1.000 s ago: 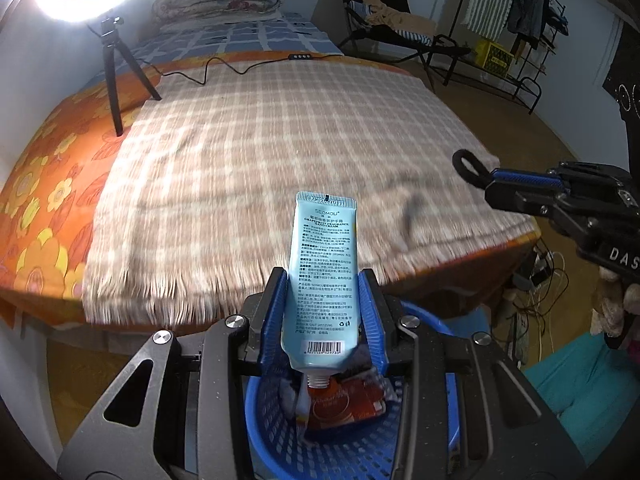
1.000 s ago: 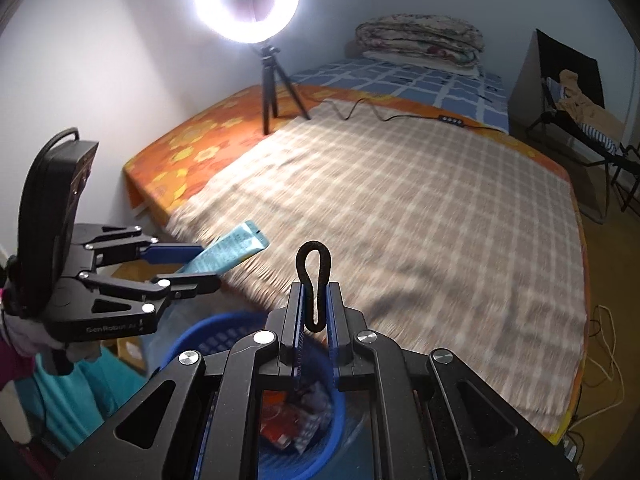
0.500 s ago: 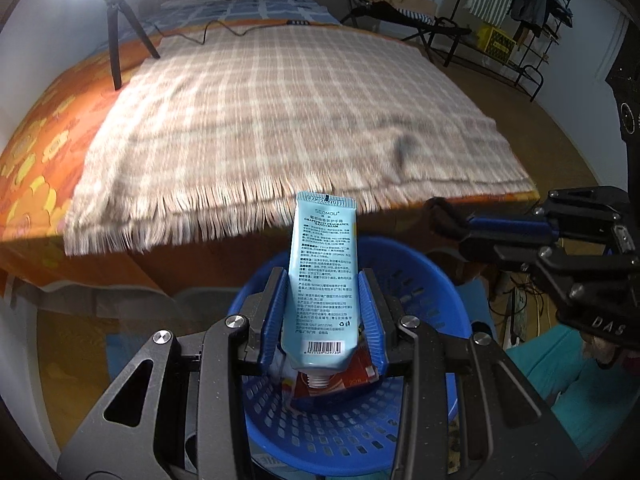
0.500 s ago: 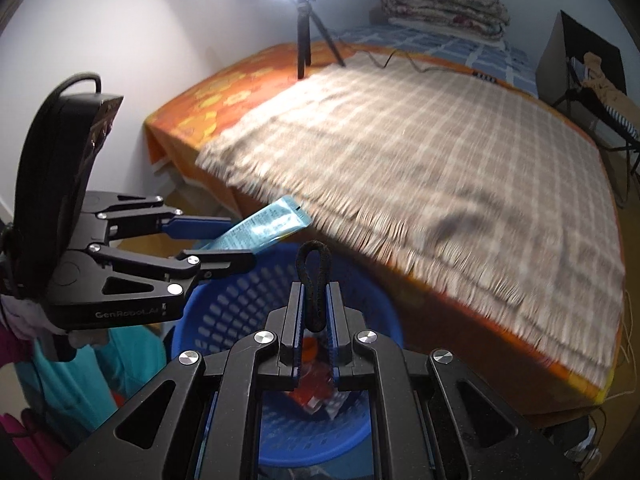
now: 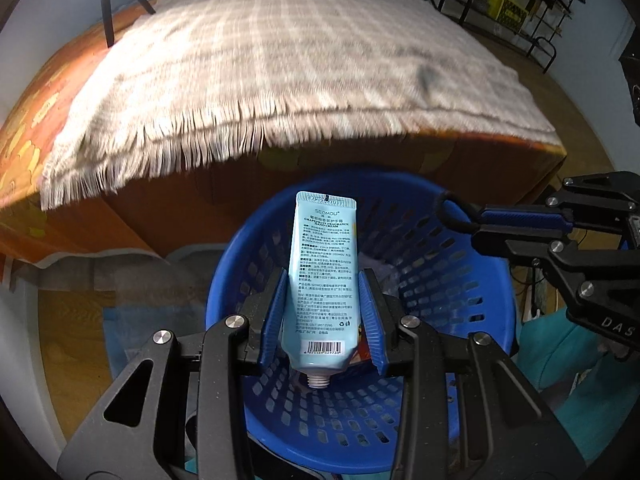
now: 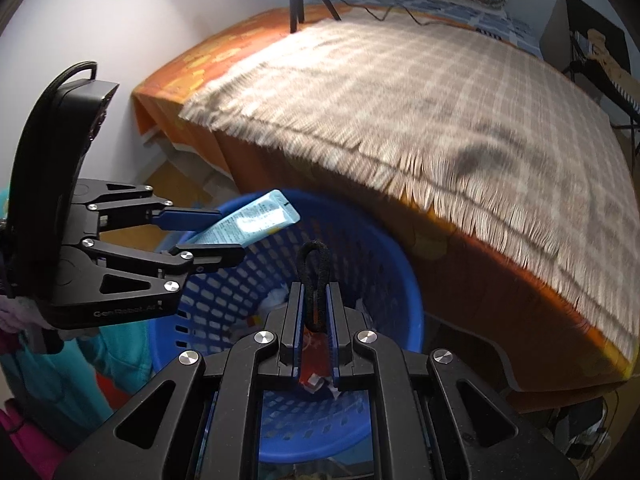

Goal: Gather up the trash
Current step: 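Carry the blue tube and hair tie over the basket and release both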

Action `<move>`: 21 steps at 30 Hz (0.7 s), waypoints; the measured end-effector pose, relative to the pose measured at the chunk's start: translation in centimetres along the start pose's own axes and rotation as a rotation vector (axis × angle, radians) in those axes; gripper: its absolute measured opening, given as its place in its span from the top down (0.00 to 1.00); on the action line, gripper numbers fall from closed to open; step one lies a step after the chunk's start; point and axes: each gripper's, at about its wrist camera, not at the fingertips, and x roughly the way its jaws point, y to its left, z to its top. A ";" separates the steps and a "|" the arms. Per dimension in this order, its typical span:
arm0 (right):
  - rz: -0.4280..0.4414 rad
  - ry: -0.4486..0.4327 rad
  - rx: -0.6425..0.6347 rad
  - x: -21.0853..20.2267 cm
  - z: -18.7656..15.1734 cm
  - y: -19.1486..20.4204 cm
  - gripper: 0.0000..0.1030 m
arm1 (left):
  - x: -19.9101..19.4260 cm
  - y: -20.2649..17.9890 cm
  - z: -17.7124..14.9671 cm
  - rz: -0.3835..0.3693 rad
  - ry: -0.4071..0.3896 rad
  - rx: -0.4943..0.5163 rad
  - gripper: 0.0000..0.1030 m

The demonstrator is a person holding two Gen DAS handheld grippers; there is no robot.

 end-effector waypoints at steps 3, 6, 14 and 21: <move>-0.005 0.024 0.014 0.8 -0.5 -0.4 0.92 | 0.8 0.1 -0.5 0.007 0.025 0.000 0.64; -0.012 0.047 0.024 1.7 -1.1 -0.7 0.92 | 1.5 0.1 -0.8 0.014 0.044 0.002 0.64; -0.025 0.080 0.046 2.7 -1.8 -1.3 0.92 | 2.2 0.4 -1.2 0.027 0.068 -0.005 0.64; -0.030 0.094 0.053 3.1 -1.9 -1.5 0.84 | 2.7 0.7 -1.2 0.049 0.075 -0.009 0.64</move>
